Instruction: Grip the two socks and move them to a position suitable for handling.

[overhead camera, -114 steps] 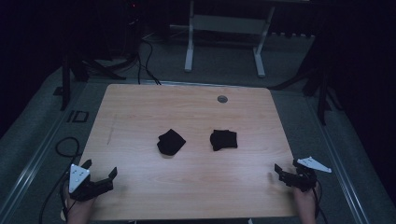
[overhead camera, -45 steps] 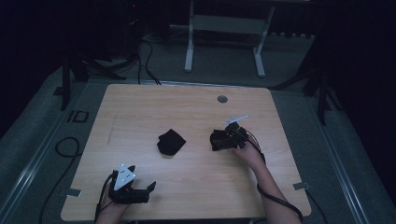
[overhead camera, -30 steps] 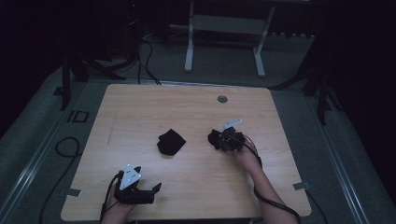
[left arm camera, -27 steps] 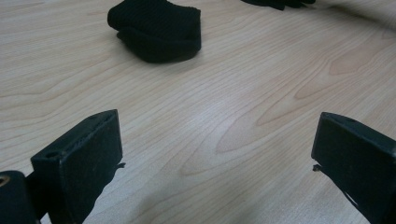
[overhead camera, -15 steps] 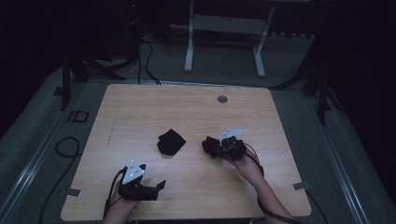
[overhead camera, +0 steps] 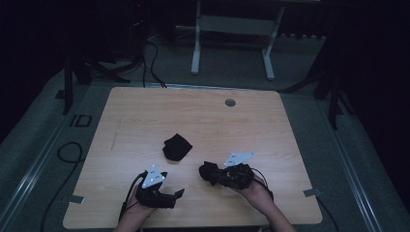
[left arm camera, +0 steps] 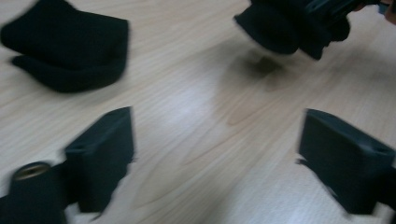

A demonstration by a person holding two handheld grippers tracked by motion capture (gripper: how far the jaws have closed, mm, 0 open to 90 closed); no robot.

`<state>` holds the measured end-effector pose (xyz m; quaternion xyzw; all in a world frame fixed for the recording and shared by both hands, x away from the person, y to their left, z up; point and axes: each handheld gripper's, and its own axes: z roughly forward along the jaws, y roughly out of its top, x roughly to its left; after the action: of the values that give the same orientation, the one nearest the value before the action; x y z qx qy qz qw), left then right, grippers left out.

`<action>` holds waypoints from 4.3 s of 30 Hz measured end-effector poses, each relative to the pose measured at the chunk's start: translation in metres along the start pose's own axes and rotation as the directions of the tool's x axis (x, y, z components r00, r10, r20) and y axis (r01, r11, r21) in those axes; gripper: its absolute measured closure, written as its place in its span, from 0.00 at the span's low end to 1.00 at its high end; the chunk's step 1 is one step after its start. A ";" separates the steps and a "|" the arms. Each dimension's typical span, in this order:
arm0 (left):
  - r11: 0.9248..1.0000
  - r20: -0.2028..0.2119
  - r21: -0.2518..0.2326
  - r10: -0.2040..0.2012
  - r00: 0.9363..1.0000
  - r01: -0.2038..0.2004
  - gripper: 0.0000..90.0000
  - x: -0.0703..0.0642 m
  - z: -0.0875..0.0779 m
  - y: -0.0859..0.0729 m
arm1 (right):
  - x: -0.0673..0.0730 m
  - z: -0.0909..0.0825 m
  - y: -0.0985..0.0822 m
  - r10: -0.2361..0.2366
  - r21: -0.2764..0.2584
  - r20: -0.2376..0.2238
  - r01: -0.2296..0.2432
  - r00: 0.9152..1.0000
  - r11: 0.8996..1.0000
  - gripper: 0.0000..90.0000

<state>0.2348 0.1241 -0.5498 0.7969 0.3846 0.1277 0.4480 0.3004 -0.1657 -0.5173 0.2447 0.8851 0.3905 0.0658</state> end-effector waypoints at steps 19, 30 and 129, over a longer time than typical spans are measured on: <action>0.982 0.084 0.123 0.134 0.987 -0.144 0.46 -0.012 0.045 0.013 | 0.015 0.035 -0.019 -0.014 0.097 -0.061 0.020 0.998 0.995 0.77; 0.969 0.132 0.161 0.168 0.977 -0.188 0.47 -0.016 0.054 0.015 | -0.006 -0.005 -0.021 0.020 0.068 -0.001 -0.020 1.000 0.997 0.49; 0.947 0.189 0.240 0.170 0.967 -0.213 1.00 0.004 0.026 0.004 | -0.019 -0.045 -0.088 0.139 0.120 0.122 -0.154 0.983 0.981 1.00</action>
<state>0.2537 0.1100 -0.5616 0.8898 0.2800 0.0530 0.3564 0.2694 -0.2557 -0.5513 0.3346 0.8828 0.3218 0.0710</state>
